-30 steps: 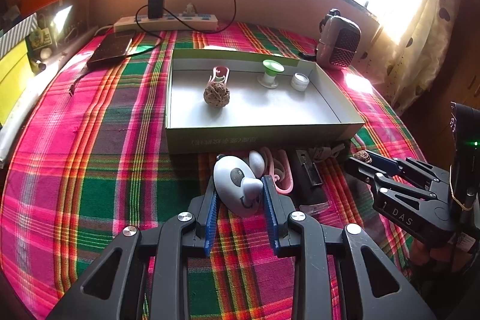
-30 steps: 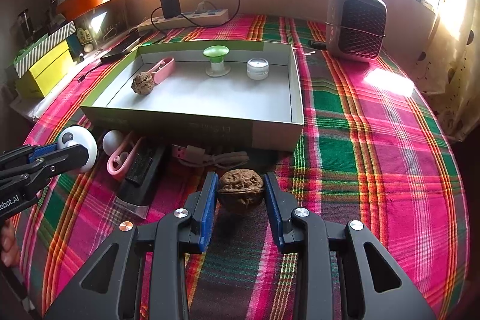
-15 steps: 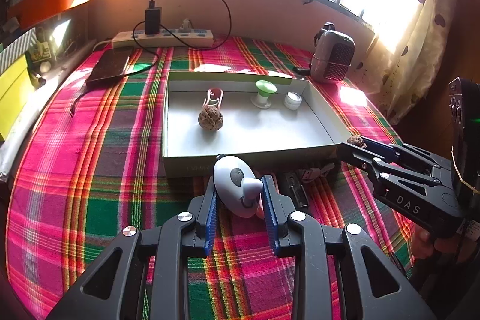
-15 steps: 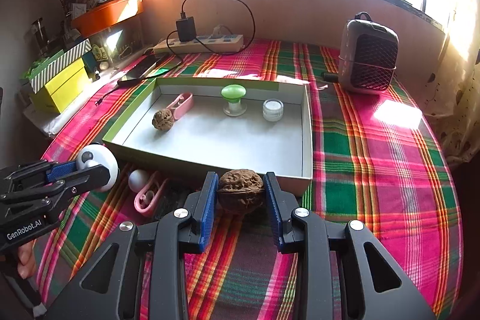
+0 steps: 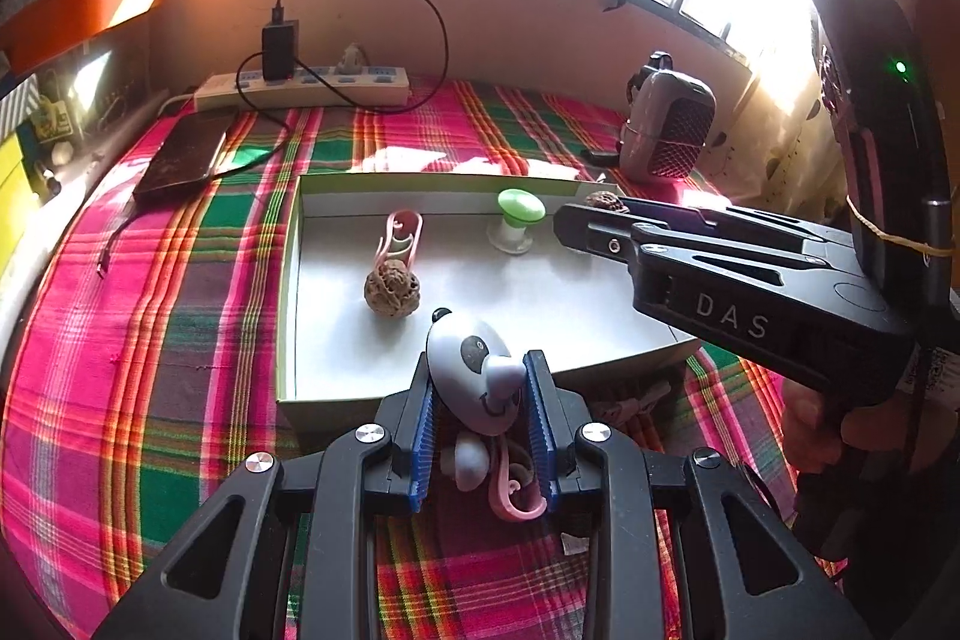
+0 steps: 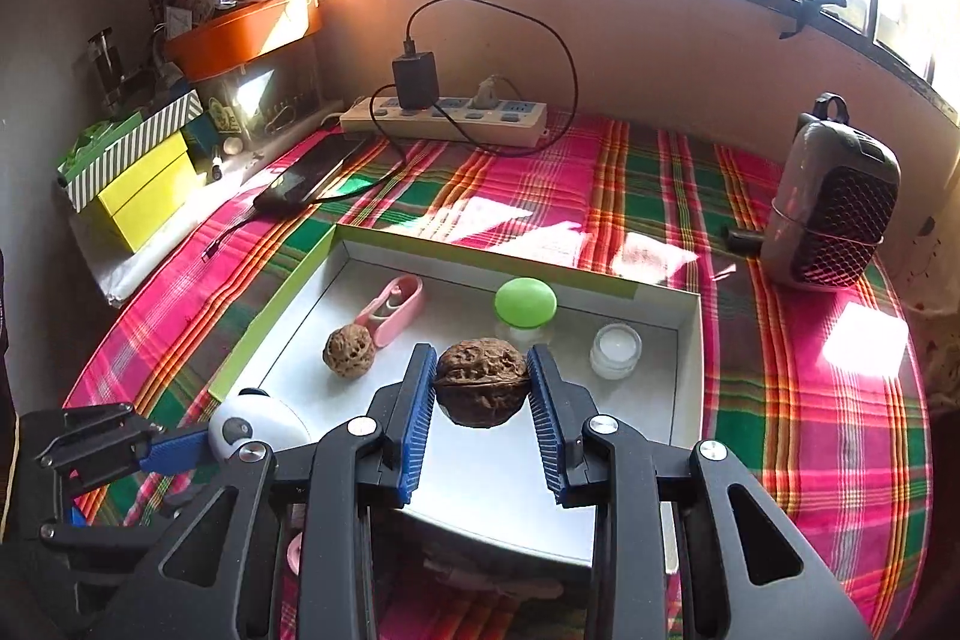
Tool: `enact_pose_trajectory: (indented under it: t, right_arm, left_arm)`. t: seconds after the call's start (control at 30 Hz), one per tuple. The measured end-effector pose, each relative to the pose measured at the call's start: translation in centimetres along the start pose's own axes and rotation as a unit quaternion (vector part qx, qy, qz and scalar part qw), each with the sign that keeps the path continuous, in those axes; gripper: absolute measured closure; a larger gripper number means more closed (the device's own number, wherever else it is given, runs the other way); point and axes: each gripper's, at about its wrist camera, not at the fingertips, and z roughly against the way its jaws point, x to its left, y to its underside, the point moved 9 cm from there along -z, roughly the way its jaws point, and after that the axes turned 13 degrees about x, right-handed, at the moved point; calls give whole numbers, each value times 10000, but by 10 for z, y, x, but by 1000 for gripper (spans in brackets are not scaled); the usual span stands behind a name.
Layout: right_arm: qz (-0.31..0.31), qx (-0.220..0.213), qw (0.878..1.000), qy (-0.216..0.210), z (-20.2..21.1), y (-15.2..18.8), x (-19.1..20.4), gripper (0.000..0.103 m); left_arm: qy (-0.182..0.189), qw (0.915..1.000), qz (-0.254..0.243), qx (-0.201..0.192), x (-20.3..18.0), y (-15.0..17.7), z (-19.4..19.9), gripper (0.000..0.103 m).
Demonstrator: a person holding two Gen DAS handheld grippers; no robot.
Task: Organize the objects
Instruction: 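Lower the walnut into the box and open the right tool while the left tool holds the panda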
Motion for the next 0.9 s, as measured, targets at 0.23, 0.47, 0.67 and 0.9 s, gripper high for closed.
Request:
enact_pose_trajectory:
  t: [0.23, 0.47, 0.67, 0.9]
  right_arm:
    - [173, 216, 9996, -81, -28, -19, 7, 70]
    - [233, 438, 9986, -195, -52, -27, 11, 70]
    - [295, 612, 9975, -218, -69, -31, 15, 70]
    - [344, 735, 9964, -235, -81, -34, 19, 70]
  left_arm:
    - [-6, 10000, 57, 26, 3, -11, -12, 78]
    - [8, 9998, 159, 80, 10, -19, -22, 78]
    - [-18, 9996, 194, 220, 14, -19, -33, 78]
    - [-85, 9991, 276, 309, 22, -19, -42, 78]
